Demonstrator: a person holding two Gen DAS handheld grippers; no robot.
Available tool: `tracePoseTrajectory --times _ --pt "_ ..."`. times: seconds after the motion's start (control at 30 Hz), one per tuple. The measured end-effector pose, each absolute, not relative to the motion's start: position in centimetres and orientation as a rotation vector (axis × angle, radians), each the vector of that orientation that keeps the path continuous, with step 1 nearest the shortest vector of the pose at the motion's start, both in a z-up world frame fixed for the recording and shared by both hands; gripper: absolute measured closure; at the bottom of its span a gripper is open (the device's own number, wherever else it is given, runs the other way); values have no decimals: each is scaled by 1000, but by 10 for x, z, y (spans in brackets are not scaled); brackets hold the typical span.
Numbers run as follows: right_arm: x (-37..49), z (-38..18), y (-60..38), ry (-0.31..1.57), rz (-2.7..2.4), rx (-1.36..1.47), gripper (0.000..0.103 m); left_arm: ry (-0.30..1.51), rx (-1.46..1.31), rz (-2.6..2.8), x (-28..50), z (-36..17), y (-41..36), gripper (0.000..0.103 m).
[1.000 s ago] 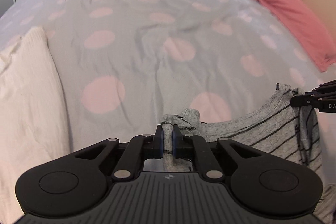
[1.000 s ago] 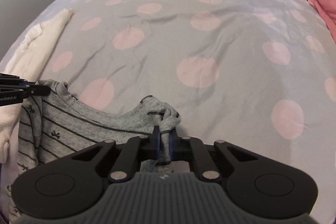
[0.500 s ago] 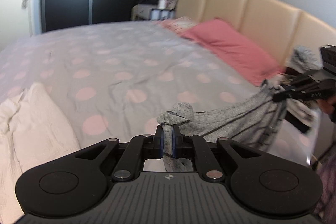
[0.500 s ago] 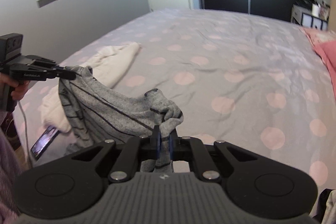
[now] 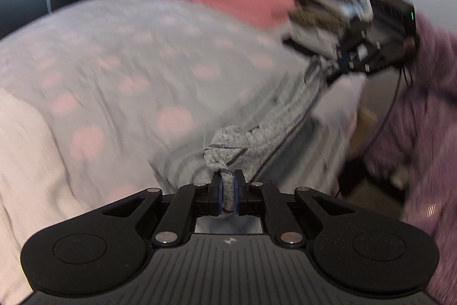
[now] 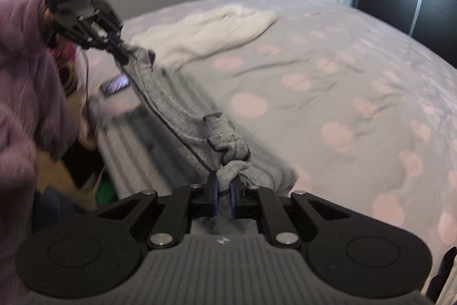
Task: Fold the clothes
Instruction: 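Lay the gripped sleeve along the folded shirt with both tools and release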
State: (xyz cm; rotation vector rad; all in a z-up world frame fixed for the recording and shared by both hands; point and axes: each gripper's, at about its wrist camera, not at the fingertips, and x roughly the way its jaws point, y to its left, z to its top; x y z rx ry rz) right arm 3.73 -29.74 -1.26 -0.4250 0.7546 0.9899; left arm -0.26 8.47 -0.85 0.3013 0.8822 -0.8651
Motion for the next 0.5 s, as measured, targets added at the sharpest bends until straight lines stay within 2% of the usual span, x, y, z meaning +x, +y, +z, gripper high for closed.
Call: tracePoseTrajectory --times 0.2,0.37,0.4,0.5 --pt "22 -52 -286 859 1051 -552 94 980 448 -903 -13 -48 67 98" --pt "11 -74 -276 900 1077 -637 93 972 591 -915 -27 -62 55 97" --pt "9 -74 -275 906 1084 -645 91 965 610 -922 -30 -62 54 97" --pt "5 -74 -273 924 1105 -667 77 945 657 -945 -38 -61 51 95"
